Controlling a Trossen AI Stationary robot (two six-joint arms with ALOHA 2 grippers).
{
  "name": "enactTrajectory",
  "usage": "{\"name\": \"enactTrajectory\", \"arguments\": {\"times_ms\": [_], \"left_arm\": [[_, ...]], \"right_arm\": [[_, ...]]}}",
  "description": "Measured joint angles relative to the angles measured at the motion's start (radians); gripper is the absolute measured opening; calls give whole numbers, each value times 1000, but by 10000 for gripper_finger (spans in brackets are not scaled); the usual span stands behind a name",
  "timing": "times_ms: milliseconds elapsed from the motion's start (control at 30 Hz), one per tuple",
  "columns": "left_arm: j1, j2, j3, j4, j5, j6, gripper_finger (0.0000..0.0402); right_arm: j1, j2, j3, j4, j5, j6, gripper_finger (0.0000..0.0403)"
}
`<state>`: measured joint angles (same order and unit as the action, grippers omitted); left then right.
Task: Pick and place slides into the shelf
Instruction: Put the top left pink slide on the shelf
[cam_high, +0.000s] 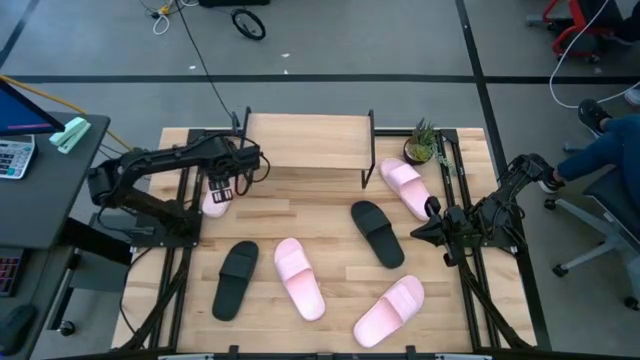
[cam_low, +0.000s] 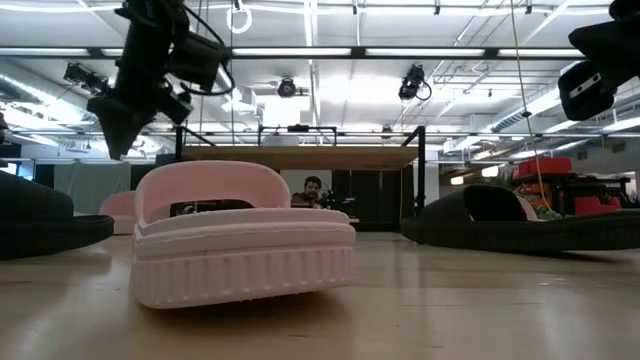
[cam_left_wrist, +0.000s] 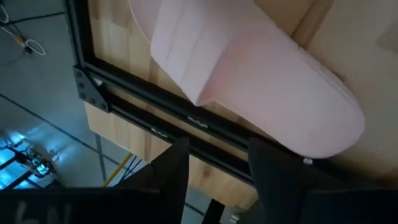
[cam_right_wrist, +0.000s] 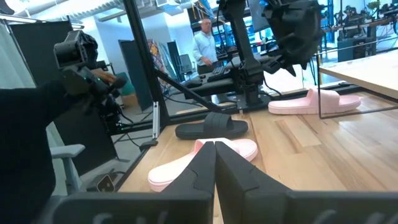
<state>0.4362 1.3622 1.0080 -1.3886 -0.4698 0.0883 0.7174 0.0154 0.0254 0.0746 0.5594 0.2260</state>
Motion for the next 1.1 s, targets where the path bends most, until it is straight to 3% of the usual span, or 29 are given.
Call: {"name": "enactTrajectory", "arguments": {"times_ms": [267,400,567,767,867,967,1100], "left_arm": [[-34,-159,0,-73,1,-85,148],[-9,-224,0,-166,1,-221,144],[47,-310,-50,-134,0,-329,149],[138,-388,-204,73,65,-204,151],[177,-390,-195,173,164,-149,150],[194,-387,-197,259,174,-103,144],[268,-379,-196,228,174,-83,138]], "right_arm": [[0,0,0,0,0,0,14],[0,0,0,0,0,0,14],[0,0,0,0,0,0,14],[0,0,0,0,0,0,14],[0,0,0,0,0,0,14],[0,0,0,0,0,0,14],[0,0,0,0,0,0,14]]}}
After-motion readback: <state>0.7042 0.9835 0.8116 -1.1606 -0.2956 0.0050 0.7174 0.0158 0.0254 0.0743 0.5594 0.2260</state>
